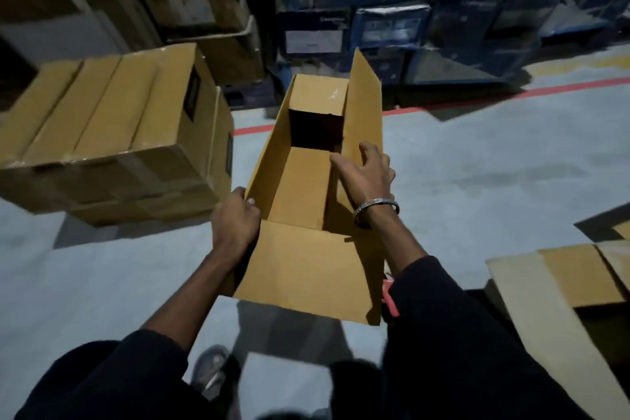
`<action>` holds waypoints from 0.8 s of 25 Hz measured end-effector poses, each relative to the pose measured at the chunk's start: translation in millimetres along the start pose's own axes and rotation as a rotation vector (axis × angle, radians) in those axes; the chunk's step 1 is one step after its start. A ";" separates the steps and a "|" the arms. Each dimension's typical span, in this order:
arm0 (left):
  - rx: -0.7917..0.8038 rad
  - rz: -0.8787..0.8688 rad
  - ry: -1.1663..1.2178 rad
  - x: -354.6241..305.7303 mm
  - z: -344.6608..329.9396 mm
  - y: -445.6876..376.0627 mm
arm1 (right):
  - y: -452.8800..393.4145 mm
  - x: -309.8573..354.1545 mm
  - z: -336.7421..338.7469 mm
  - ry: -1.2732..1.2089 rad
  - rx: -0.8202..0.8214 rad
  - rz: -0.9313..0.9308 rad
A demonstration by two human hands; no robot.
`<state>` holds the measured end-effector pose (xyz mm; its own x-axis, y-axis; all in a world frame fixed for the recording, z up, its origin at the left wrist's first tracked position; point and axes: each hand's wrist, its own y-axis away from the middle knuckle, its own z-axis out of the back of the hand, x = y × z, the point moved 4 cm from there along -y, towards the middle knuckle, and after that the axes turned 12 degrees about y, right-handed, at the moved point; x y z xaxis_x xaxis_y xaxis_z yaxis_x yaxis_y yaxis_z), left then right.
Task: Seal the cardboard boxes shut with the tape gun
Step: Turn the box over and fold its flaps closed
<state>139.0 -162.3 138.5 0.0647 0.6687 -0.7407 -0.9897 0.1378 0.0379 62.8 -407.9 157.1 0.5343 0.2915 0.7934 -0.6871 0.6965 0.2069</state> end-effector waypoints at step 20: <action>0.149 0.843 0.175 228.0 -60.1 168.6 | 21.6 -132.9 -43.9 0.707 0.092 -0.170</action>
<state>-20.8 -30.5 -64.3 -0.7140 0.4708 -0.5181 -0.6713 -0.2501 0.6978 -1.4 -402.9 31.0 0.8061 0.5592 0.1936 -0.5881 0.7212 0.3659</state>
